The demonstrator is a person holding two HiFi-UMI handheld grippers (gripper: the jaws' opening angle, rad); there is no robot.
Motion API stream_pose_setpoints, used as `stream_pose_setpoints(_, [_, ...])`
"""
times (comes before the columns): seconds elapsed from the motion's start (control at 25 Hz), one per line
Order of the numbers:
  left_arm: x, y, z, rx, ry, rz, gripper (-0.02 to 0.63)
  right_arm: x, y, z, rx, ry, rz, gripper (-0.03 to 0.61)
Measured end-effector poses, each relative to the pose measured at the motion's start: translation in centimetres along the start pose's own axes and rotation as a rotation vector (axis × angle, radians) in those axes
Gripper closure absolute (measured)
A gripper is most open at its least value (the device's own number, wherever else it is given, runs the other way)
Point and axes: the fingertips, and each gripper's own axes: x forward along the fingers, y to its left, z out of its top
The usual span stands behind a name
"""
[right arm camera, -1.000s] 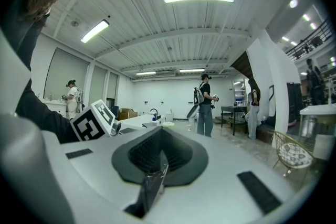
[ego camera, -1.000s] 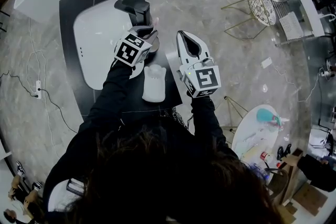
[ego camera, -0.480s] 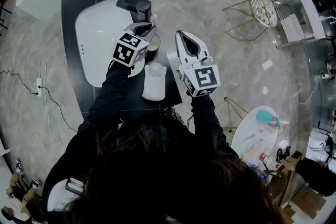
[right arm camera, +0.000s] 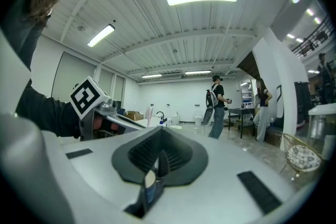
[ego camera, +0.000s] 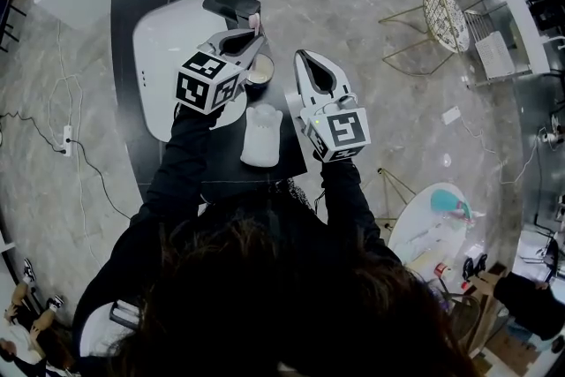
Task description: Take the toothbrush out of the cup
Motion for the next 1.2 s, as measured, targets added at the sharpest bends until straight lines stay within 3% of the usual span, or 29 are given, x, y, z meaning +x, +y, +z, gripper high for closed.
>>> stream_pose_setpoints(0.28, [-2.5, -0.5, 2.4, -0.012, -0.041, 0.012, 0.580, 0.0, 1.3, 0.4, -0.022, -0.019, 0.045, 0.574])
stream_pose_setpoints(0.68, [-4.6, -2.1, 5.4, -0.008, -0.094, 0.015, 0.580, -0.4, 3.9, -1.2, -0.030, 0.031, 0.129, 0.571])
stream_pose_setpoints(0.92, [-4.8, -4.0, 6.4, 0.014, -0.099, -0.007, 0.580, -0.7, 4.7, -2.3, -0.010, 0.076, 0.162, 0.459])
stream_pose_setpoints(1.2, [-4.8, -5.9, 7.2, 0.009, -0.105, -0.033, 0.580, -0.6, 5.6, -3.7, -0.004, 0.125, 0.178, 0.422])
